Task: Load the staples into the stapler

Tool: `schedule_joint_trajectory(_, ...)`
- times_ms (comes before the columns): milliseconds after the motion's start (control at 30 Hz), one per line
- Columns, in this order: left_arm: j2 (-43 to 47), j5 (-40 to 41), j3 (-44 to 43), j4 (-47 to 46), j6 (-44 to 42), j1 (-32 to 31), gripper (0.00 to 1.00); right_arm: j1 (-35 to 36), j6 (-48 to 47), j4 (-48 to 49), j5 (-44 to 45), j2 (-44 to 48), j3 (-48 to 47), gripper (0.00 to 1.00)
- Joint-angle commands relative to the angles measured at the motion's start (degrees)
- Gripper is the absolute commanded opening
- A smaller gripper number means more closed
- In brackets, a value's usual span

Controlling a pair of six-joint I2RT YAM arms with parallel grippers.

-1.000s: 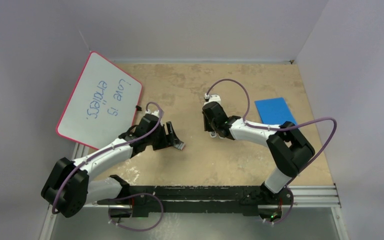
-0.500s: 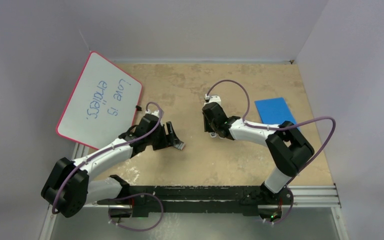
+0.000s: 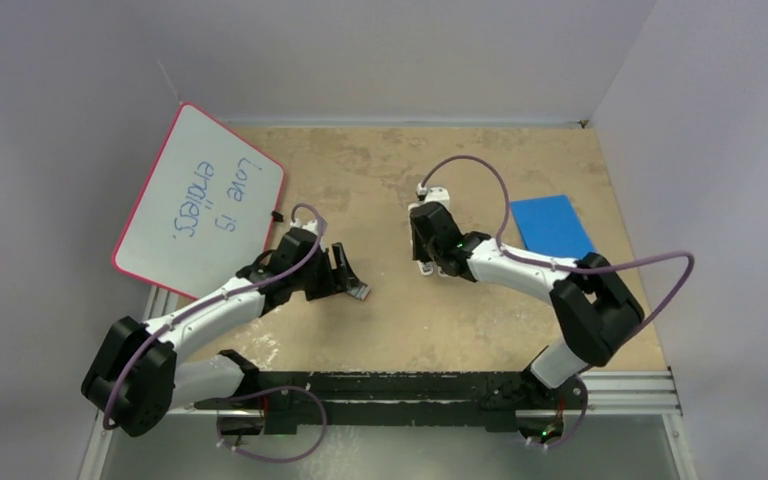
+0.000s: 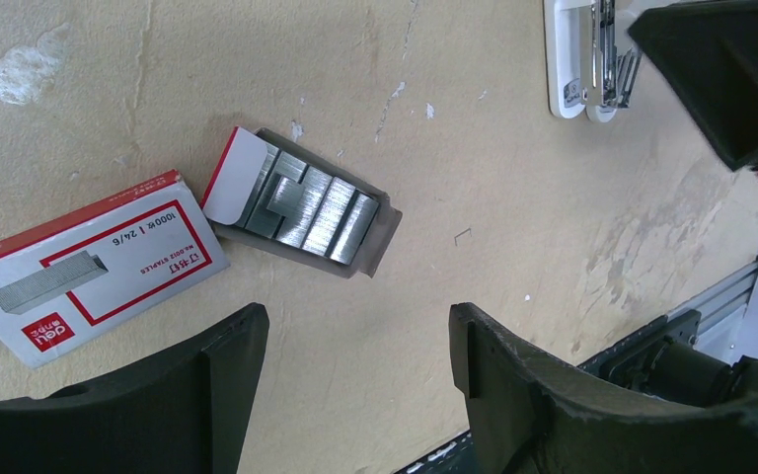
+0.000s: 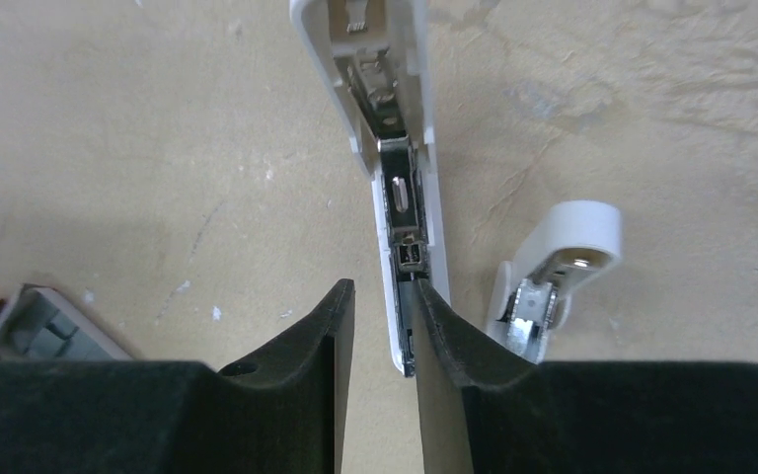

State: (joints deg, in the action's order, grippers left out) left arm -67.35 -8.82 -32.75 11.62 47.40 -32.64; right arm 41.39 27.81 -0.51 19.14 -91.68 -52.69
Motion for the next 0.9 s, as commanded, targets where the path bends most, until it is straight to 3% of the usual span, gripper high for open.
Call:
schedule_joint_trajectory(0,2.2,-0.7,-0.9,-1.6,0.4,0.3,0.67,-0.1,2.5,-1.8,5.3,6.0,-2.8,0.30)
schedule_joint_trajectory(300,6.3,1.5,0.0,0.9,0.3,0.2,0.67,1.4,0.6,-2.2,3.2,7.7,-4.5,0.42)
schedule_joint_trajectory(433,9.3,5.0,-0.1,3.6,0.2,0.2,0.61,7.8,5.1,-3.9,3.4,5.1,-9.7,0.38)
schedule_joint_trajectory(567,13.7,10.3,-2.2,9.2,-0.2,0.3,0.47,15.0,15.2,-10.7,8.3,-2.1,-17.6,0.33)
schedule_joint_trajectory(700,19.0,16.1,-5.3,17.6,-0.8,0.3,0.46,18.9,23.5,-14.8,9.0,-8.8,-22.9,0.31)
schedule_joint_trajectory(867,25.9,19.9,-8.6,25.9,0.5,0.2,0.49,20.8,16.3,-11.2,4.4,-12.4,-24.7,0.28)
